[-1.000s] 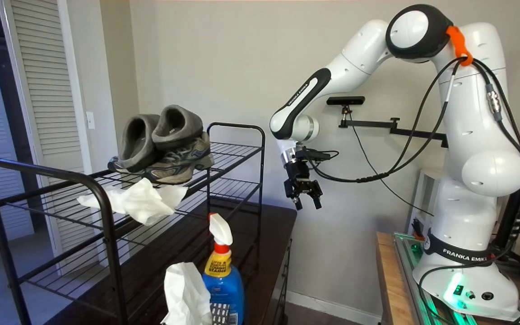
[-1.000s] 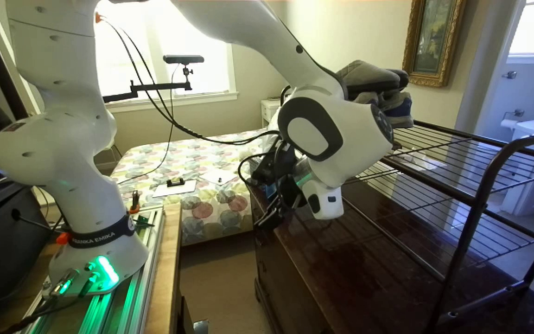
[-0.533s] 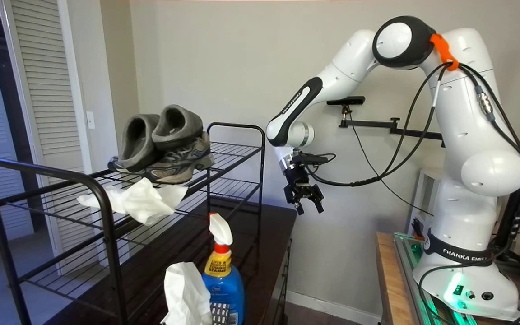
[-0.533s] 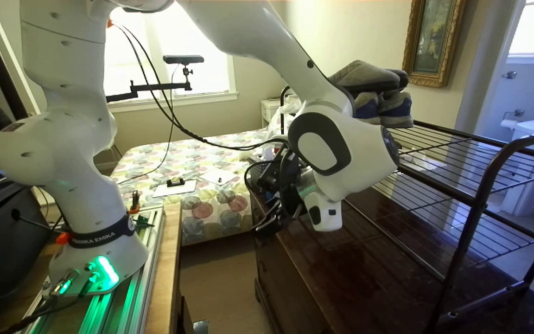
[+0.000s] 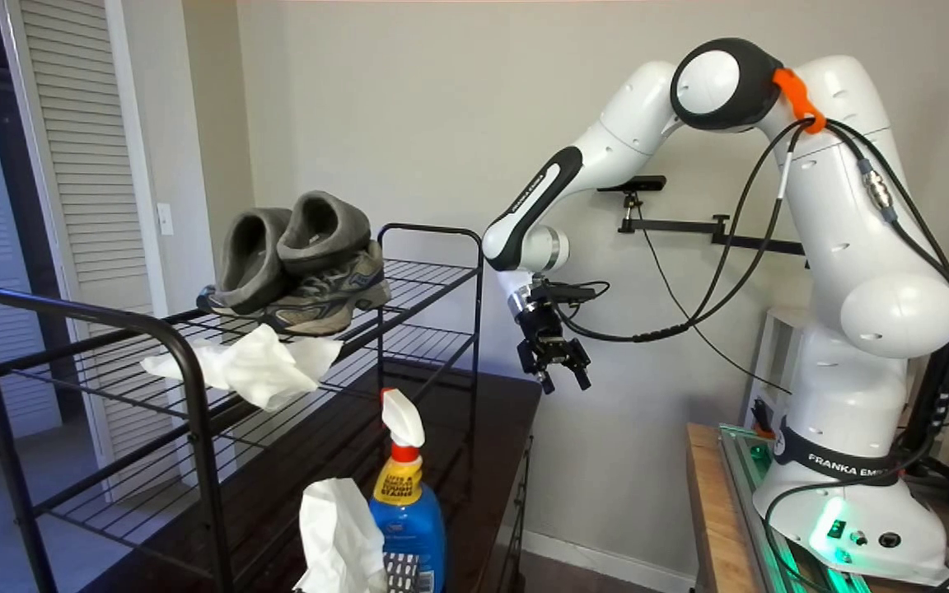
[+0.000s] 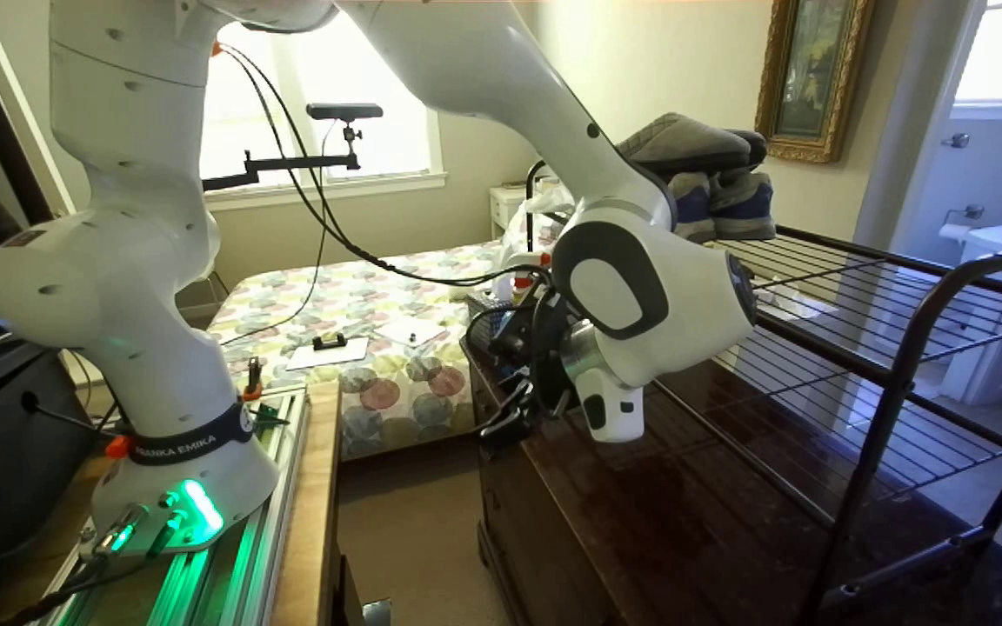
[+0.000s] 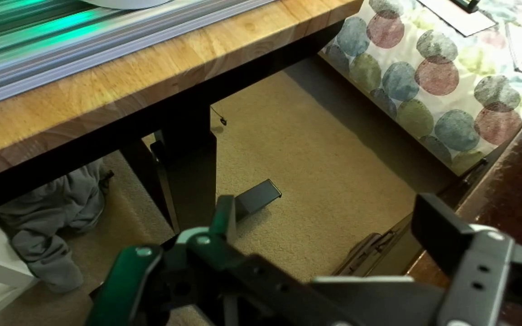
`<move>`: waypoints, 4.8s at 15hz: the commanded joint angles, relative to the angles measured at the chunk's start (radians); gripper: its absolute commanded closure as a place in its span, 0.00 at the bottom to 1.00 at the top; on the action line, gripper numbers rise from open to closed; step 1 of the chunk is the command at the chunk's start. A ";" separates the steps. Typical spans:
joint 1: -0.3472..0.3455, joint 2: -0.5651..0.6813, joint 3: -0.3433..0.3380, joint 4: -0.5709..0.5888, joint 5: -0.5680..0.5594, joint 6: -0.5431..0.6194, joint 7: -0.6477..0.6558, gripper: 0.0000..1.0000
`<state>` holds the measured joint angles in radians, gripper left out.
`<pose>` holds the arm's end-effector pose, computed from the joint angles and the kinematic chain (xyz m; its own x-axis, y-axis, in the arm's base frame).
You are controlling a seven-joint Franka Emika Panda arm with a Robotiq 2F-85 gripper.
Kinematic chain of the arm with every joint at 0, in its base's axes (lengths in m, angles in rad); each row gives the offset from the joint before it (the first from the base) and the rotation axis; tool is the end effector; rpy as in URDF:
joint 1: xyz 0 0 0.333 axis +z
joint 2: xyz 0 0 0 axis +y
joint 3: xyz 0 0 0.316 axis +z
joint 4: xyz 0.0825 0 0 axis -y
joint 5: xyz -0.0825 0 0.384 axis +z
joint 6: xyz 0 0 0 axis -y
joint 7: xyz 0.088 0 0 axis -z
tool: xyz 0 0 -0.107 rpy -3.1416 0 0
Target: Put the blue bottle on the rack
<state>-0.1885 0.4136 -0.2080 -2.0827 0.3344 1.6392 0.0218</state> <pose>0.4556 -0.1578 0.2004 0.5663 -0.3396 -0.7510 -0.6094 -0.7860 -0.1040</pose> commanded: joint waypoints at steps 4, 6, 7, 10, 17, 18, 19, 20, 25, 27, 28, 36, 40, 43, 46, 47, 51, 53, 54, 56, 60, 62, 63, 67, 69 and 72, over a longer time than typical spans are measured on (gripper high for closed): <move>-0.035 0.115 0.014 0.106 0.044 -0.053 0.087 0.00; -0.042 0.161 0.009 0.145 0.052 -0.075 0.145 0.00; -0.046 0.187 0.007 0.167 0.055 -0.092 0.175 0.00; -0.056 0.253 -0.001 0.225 0.052 -0.155 0.266 0.00; -0.082 0.404 -0.010 0.373 0.085 -0.410 0.419 0.00; -0.093 0.423 -0.005 0.392 0.105 -0.460 0.408 0.00; -0.099 0.441 -0.006 0.408 0.122 -0.495 0.404 0.00; -0.103 0.457 -0.008 0.423 0.138 -0.530 0.403 0.00; -0.144 0.504 -0.024 0.474 0.266 -0.664 0.399 0.00; -0.163 0.509 -0.029 0.468 0.348 -0.679 0.379 0.00; -0.169 0.506 -0.032 0.454 0.392 -0.668 0.367 0.00; -0.186 0.542 -0.035 0.426 0.583 -0.619 0.231 0.00; -0.172 0.544 -0.048 0.434 0.558 -0.634 0.226 0.00; -0.168 0.539 -0.049 0.417 0.571 -0.615 0.216 0.00; -0.165 0.538 -0.046 0.389 0.597 -0.597 0.209 0.00; -0.164 0.537 -0.045 0.377 0.608 -0.593 0.208 0.00; -0.157 0.525 -0.044 0.317 0.639 -0.573 0.171 0.00; -0.149 0.524 -0.043 0.288 0.649 -0.558 0.147 0.00; -0.144 0.524 -0.042 0.276 0.651 -0.551 0.135 0.00; -0.134 0.528 -0.039 0.257 0.657 -0.542 0.119 0.00; -0.105 0.528 -0.036 0.217 0.666 -0.512 0.095 0.00; -0.109 0.545 -0.042 0.253 0.642 -0.545 0.116 0.00; -0.103 0.545 -0.041 0.248 0.642 -0.545 0.115 0.00; -0.096 0.544 -0.038 0.237 0.660 -0.532 0.111 0.00; -0.095 0.534 -0.031 0.211 0.712 -0.508 0.103 0.00; -0.075 0.518 -0.030 0.177 0.767 -0.466 0.100 0.00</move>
<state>-0.2882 0.9537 -0.2384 -1.8551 1.0344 1.1224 0.1374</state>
